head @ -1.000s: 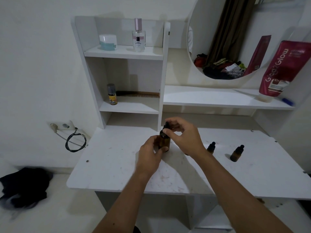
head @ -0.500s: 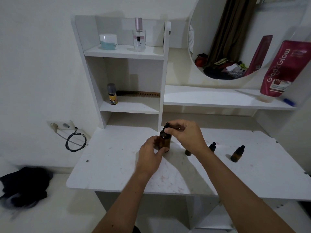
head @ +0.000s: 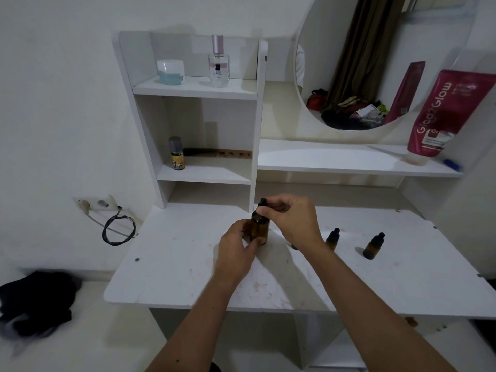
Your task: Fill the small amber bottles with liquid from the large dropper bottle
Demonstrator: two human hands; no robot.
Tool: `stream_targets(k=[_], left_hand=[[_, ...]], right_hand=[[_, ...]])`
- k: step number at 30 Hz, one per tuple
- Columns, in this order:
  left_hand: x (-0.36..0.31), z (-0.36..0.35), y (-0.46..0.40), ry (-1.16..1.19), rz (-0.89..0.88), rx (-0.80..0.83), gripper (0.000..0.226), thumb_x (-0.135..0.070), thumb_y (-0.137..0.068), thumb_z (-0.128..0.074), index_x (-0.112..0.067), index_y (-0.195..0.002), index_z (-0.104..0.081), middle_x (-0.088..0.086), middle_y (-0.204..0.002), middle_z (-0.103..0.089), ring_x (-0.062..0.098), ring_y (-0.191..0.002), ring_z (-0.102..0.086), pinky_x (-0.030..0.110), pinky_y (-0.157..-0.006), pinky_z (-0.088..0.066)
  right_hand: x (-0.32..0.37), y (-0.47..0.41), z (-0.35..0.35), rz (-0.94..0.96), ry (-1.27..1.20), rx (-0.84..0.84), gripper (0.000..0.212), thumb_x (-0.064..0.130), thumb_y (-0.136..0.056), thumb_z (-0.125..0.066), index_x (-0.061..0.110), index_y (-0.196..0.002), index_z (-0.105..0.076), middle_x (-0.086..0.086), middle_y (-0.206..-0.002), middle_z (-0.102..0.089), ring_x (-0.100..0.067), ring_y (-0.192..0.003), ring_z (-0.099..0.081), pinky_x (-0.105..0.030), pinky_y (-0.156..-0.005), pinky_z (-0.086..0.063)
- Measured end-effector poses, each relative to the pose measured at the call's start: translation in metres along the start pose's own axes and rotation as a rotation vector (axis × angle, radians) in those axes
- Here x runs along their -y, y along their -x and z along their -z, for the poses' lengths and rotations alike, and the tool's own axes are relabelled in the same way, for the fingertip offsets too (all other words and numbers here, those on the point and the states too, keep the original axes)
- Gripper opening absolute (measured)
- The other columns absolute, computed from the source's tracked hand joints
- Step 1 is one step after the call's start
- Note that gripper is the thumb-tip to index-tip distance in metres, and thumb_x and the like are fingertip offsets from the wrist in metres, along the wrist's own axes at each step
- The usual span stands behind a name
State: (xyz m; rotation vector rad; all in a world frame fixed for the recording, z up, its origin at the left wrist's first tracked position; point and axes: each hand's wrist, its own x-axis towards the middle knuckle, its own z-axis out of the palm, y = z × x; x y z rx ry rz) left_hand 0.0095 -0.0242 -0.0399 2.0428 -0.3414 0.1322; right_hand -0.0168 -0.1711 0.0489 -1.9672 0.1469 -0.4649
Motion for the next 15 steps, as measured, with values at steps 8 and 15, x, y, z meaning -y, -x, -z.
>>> stream_targets(k=[8, 15], left_hand=[[0.0, 0.0, 0.002, 0.015, 0.012, 0.016, 0.044, -0.026, -0.089, -0.077, -0.024, -0.129, -0.059, -0.01, -0.12, -0.066, 0.007, -0.107, -0.059, 0.017, -0.095, -0.047], [-0.007, 0.005, 0.008, 0.077, 0.087, -0.017, 0.065, -0.038, -0.087, -0.077, -0.024, -0.143, -0.047, -0.008, -0.14, -0.057, 0.013, -0.127, -0.055, 0.031, -0.106, -0.049]], right_hand=[[0.001, 0.002, 0.0, 0.027, 0.048, 0.024, 0.023, 0.019, -0.083, -0.086, 0.016, -0.105, -0.081, 0.007, -0.091, -0.08, -0.003, -0.084, -0.076, -0.024, -0.087, -0.062], [0.002, 0.027, -0.009, 0.089, 0.135, -0.009, 0.05, 0.026, -0.09, -0.081, 0.021, -0.137, -0.065, 0.005, -0.132, -0.069, -0.011, -0.12, -0.064, -0.028, -0.106, -0.052]])
